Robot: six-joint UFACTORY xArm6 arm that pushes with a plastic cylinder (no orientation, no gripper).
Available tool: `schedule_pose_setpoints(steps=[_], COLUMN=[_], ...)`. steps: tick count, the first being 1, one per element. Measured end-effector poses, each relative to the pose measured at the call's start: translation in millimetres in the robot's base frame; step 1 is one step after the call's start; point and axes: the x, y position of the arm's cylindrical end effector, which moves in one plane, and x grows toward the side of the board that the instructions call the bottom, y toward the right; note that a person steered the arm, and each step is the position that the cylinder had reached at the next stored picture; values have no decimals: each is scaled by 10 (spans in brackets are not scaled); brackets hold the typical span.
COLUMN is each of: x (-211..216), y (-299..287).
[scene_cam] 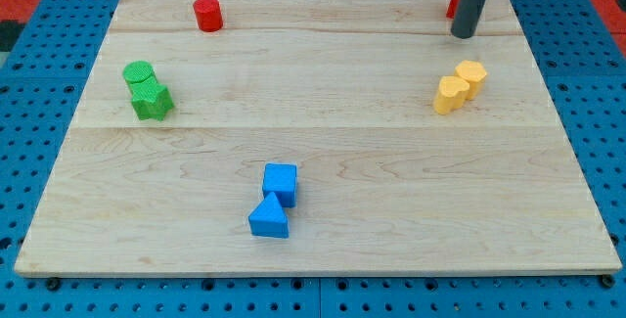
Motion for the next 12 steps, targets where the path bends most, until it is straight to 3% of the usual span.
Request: schedule_pose_setpoints(steps=[2,4,6,8,9,11,12], x=[-658,-861,-299,-677,-707,-349,-509], y=[435,284,188,75,112,-655,-747])
